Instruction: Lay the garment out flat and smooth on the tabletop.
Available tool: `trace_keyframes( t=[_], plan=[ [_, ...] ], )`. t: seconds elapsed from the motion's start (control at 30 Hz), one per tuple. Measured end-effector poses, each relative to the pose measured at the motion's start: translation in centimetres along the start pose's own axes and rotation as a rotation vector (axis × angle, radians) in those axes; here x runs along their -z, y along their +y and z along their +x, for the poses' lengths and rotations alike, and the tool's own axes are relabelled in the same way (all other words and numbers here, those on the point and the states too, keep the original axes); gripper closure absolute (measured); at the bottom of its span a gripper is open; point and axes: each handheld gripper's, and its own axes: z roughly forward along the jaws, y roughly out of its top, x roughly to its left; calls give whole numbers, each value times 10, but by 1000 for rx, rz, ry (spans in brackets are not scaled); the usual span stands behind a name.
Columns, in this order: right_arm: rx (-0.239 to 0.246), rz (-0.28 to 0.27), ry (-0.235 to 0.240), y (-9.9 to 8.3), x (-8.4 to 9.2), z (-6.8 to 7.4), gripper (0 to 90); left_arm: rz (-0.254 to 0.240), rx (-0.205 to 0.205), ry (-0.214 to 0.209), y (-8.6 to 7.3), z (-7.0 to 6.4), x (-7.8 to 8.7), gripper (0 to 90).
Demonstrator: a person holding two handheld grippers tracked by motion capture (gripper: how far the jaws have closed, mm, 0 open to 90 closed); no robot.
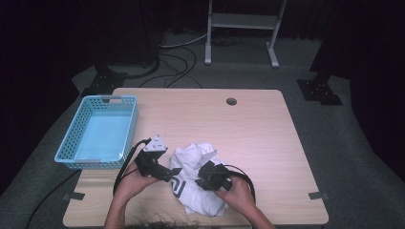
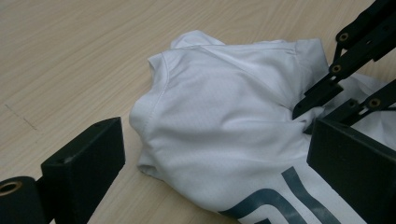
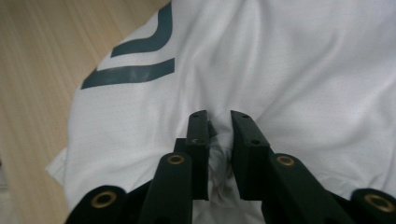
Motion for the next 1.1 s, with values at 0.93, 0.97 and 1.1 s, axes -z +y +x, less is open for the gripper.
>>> trace_keyframes(
  t=[0.93, 0.97, 1.1],
  plan=[
    [-285, -49, -161, -124, 146, -112, 837, 28, -54, -68, 17, -29, -36, 37],
    [-307, -33, -168, -134, 146, -118, 836, 34, -54, -68, 17, -29, -39, 37],
    [-394, 15, -204, -168, 141, -139, 835, 61, -58, -80, 15, -30, -49, 38]
  ],
)
